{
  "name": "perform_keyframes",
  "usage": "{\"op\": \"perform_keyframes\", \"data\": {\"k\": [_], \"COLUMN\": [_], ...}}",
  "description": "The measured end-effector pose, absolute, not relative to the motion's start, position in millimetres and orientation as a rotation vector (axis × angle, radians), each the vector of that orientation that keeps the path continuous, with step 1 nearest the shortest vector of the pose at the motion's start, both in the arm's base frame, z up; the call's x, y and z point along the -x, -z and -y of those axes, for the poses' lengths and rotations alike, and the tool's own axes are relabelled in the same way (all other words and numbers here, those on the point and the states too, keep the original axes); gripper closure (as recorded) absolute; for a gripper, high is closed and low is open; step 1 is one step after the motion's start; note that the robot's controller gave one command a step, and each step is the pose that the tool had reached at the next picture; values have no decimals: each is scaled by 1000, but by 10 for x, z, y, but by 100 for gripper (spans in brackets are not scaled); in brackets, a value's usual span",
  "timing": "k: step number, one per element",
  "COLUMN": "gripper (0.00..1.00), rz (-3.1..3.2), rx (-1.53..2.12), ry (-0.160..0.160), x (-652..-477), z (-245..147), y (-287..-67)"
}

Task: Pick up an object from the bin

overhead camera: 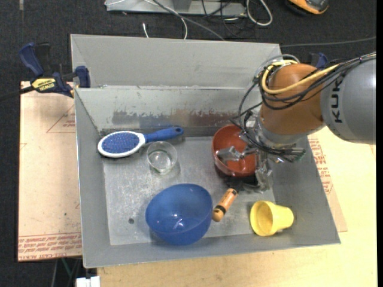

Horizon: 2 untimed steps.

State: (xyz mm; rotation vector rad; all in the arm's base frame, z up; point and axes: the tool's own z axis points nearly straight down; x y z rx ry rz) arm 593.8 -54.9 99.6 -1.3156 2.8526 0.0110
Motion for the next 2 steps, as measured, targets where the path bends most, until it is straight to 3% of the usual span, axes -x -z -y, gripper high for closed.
{"op": "perform_keyframes", "data": {"k": [1,2], "gripper": [0,100], "rz": [-2828,-2510], "rx": [1349,1856], "ry": [2,6], "x": [-6066,-6115], "z": [561,630], "y": [-704,-762]}}
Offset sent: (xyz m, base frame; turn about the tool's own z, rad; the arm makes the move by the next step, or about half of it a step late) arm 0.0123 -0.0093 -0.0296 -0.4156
